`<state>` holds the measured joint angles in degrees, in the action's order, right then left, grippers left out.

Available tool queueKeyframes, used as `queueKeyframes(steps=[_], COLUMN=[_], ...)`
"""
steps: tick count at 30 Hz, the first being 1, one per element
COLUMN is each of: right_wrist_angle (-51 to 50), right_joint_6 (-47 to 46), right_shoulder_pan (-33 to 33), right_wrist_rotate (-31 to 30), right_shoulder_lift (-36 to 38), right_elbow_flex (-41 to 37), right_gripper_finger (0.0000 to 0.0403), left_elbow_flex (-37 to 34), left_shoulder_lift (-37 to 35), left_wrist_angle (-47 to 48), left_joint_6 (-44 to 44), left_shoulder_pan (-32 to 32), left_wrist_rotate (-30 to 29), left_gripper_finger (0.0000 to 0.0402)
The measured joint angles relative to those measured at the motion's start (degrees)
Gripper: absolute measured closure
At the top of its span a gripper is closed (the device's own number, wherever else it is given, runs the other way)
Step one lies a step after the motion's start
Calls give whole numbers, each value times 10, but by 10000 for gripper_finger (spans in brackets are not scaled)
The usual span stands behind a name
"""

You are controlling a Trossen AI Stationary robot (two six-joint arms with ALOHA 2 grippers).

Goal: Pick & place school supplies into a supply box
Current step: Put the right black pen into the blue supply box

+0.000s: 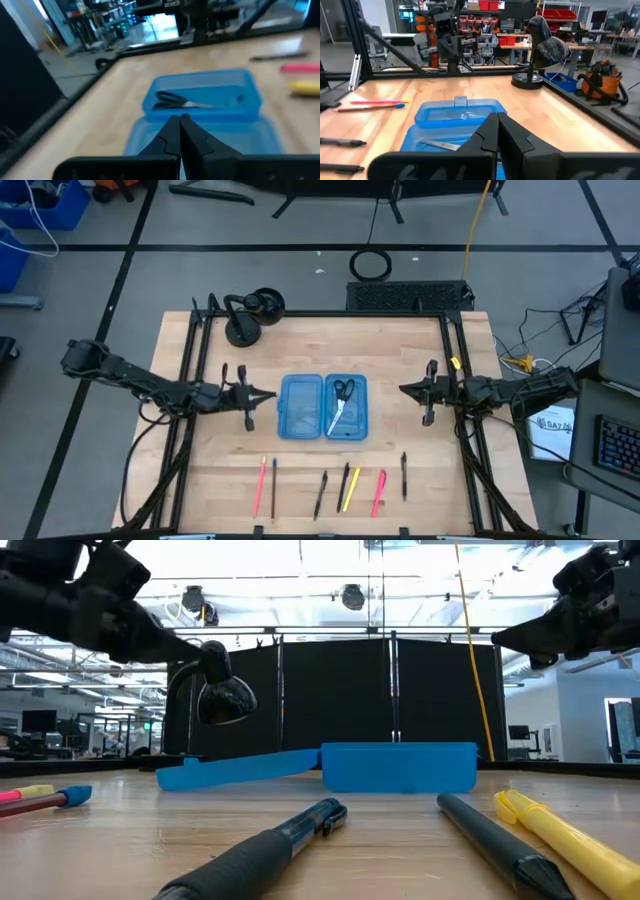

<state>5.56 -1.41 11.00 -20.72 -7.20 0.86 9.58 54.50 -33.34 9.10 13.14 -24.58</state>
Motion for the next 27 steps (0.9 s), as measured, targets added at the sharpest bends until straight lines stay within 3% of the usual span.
queueKeyframes(steps=[4, 9, 13, 16, 19, 27], right_wrist_angle=[3, 47, 40, 28, -47, -417], right_joint_6=[-33, -34, -10, -7, -23, -175], right_shoulder_pan=[0, 0, 2, 13, 33, 108], right_wrist_rotate=[13, 23, 14, 12, 1, -61], right_shoulder_lift=[0, -2, -51, -131, -238, -527], right_elbow_flex=[0, 24, 78, 143, 233, 563], right_gripper_finger=[403, 403, 403, 403, 403, 403], left_elbow_flex=[0, 0, 0, 0, 0, 0], left_shoulder_lift=[0, 0, 0, 0, 0, 0], left_wrist_angle=[-6, -9, -9, -9, -8, -9], left_joint_6=[92, 66, 60, 52, 27, 8], left_shoulder_pan=[-20, -38, -51, -60, -67, -82], left_wrist_rotate=[0, 2, 2, 3, 4, 3], left_gripper_finger=[399, 399, 399, 398, 393, 389])
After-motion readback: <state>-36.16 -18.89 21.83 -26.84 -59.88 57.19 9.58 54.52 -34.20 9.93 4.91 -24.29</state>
